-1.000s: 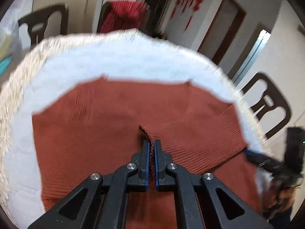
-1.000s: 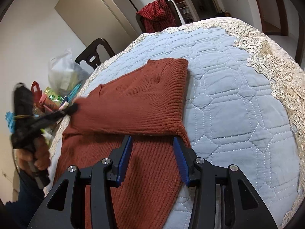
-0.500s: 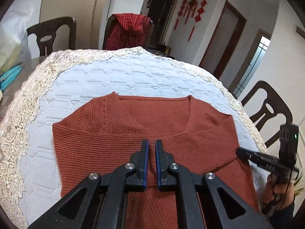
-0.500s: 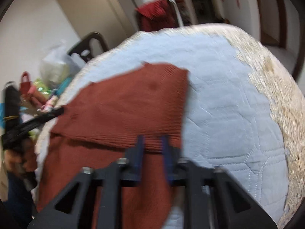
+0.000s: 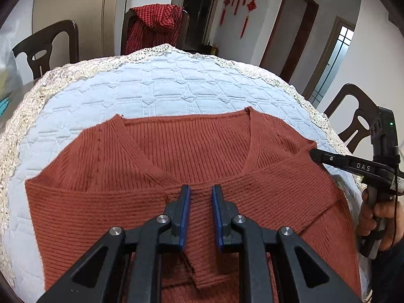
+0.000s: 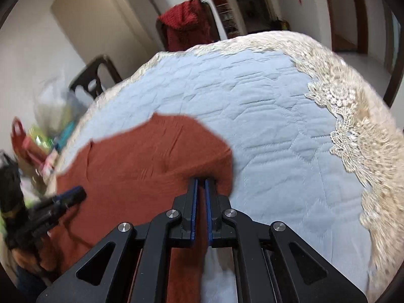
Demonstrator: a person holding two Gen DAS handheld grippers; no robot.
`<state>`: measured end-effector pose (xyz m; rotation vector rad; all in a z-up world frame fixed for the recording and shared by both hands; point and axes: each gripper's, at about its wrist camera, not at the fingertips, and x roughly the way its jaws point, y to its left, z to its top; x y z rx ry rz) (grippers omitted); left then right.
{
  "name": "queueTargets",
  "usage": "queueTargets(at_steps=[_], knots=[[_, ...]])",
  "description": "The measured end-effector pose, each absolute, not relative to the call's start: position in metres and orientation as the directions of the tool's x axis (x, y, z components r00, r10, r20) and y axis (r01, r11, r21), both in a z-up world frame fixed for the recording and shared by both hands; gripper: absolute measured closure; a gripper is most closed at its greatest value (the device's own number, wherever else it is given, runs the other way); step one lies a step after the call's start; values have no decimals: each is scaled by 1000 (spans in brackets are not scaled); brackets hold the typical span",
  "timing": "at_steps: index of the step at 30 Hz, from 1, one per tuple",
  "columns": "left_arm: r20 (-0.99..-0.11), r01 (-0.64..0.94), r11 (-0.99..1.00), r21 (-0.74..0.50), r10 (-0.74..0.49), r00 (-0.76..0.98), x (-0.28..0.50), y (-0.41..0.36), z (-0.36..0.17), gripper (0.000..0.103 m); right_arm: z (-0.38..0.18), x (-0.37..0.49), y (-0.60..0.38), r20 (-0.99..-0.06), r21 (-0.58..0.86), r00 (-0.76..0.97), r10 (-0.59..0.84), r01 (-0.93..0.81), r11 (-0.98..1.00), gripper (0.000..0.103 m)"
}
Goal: Fold small clothes
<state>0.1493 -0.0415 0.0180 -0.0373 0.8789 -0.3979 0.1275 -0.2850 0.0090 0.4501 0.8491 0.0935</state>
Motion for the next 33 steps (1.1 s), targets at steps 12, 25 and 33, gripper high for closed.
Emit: queueTargets(at_steps=[12,25,33], knots=[[-728,334,921,-201,-368,579,99,-20,20,84,24,67,-250,-704,329,660,264,-27,944,96],[-742,221,960,-173,-275,612,90,12,16,83,20,58,-238,-732,260,645,220,-34,965,96],[-693,144,974,-174,-225,685,78,46,33,72,30,46,-233,-708,254,669,227,-59,965,96]])
